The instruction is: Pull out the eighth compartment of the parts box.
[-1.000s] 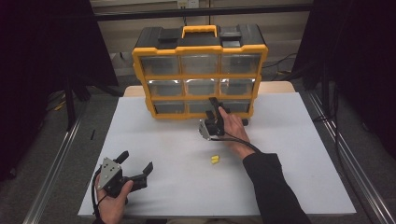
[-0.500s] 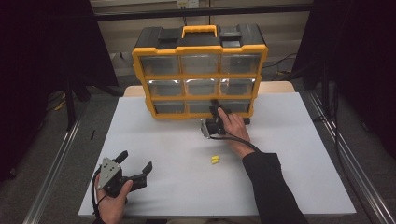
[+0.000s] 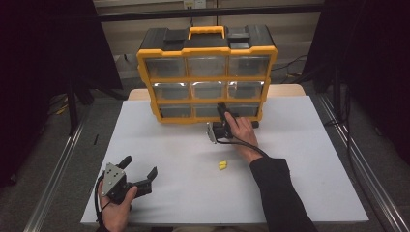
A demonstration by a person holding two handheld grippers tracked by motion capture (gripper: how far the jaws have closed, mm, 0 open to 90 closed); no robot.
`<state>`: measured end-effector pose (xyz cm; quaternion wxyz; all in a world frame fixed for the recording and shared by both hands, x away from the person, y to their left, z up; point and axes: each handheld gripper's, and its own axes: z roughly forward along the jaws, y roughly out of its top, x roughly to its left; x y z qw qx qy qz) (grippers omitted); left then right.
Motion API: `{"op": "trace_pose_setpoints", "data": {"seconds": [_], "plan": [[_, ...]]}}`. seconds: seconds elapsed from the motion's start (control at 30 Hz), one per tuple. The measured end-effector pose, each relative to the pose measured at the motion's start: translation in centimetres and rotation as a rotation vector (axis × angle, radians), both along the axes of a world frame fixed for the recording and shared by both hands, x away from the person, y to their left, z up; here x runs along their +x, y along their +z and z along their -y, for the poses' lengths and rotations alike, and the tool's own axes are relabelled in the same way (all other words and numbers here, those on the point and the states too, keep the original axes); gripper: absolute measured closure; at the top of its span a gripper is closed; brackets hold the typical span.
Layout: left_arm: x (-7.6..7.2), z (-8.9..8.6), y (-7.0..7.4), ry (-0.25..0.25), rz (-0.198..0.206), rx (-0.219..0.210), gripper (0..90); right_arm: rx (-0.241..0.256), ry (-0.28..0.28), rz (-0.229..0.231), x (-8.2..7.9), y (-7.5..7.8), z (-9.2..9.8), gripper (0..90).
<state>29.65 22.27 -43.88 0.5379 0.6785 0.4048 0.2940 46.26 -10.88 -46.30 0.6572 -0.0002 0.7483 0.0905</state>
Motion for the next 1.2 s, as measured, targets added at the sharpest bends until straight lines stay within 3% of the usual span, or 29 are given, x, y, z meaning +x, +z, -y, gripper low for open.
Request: {"op": "trace_pose_setpoints", "data": {"seconds": [1.2], "plan": [[0.0,-0.1,0.1,0.014,0.017,-0.005,2.6,-0.003,0.029,0.005,-2.1,0.3,0.0,78.2]]}}
